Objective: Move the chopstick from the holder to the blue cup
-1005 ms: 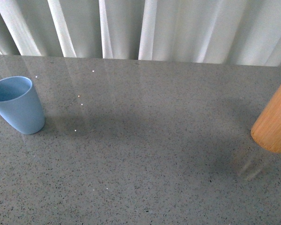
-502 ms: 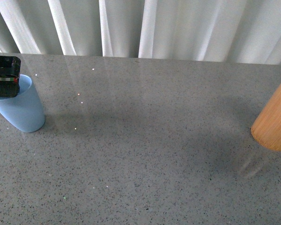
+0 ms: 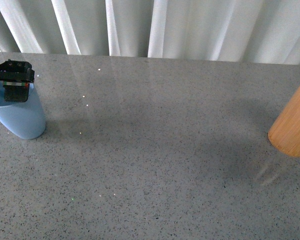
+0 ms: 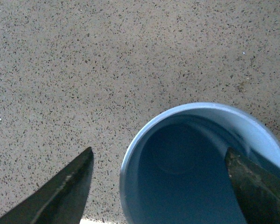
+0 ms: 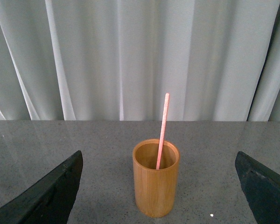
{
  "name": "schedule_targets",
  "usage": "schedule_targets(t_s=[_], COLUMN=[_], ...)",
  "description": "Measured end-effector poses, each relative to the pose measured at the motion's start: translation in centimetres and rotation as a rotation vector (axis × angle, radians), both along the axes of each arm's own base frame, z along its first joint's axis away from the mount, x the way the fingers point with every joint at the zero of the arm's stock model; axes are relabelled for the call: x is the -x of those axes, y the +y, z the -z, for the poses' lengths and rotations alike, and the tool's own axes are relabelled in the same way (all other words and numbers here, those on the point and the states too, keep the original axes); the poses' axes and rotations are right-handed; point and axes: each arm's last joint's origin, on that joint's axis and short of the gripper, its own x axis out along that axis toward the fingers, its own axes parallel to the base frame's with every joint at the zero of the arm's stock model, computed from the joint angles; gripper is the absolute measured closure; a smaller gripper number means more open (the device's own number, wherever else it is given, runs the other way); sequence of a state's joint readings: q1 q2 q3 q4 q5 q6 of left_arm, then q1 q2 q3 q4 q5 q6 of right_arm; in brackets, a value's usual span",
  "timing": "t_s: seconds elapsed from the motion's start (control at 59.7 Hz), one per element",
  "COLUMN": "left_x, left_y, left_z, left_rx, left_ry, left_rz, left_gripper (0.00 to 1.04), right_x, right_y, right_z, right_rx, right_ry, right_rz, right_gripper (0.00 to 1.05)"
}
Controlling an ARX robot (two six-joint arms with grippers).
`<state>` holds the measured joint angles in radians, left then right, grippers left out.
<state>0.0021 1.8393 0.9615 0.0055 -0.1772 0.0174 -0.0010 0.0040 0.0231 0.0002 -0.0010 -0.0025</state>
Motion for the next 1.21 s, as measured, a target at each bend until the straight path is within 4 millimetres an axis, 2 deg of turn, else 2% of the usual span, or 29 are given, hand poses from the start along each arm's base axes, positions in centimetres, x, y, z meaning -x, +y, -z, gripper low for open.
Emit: schedule_targets(t_s=[0.167, 0.368, 0.435, 0.821, 0.955, 1.072, 1.206], left_x=[-0.2, -0.3, -0.3, 0.0, 0.6, 1.4, 2.6], left_y=[-0.2, -0.5, -0.5, -0.5, -0.8, -2.2, -5.2], left_z=[0.1, 0.1, 0.1, 0.1, -0.6, -2.1, -4.4], left_rx=[-0.006, -0.014, -0.017, -0.001, 0.019, 0.018, 0.054], left_ry=[0.0, -0.008, -0.007, 0.026, 0.079, 0.127, 0.144], left_rz=[0.005, 0.023, 0.026, 0.065, 0.106, 0.15, 0.247], left_gripper=[0.46, 0.92, 1.01, 1.01, 1.01, 1.01, 1.01], right_x=[0.0, 0.0, 0.0, 0.0, 0.0, 0.0, 0.0], right_y=[0.0, 0.0, 0.0, 0.0, 0.0, 0.0, 0.0], right_z=[0.0, 0.0, 0.0, 0.0, 0.0, 0.0, 0.0], right_rx=[0.0, 0.0, 0.0, 0.0, 0.0, 0.0, 0.0], right_ry=[0.0, 0.0, 0.0, 0.0, 0.0, 0.0, 0.0], right_rz=[0.0, 0.0, 0.0, 0.0, 0.0, 0.0, 0.0], right_gripper=[0.1, 0.1, 0.1, 0.1, 0.1, 0.1, 0.1])
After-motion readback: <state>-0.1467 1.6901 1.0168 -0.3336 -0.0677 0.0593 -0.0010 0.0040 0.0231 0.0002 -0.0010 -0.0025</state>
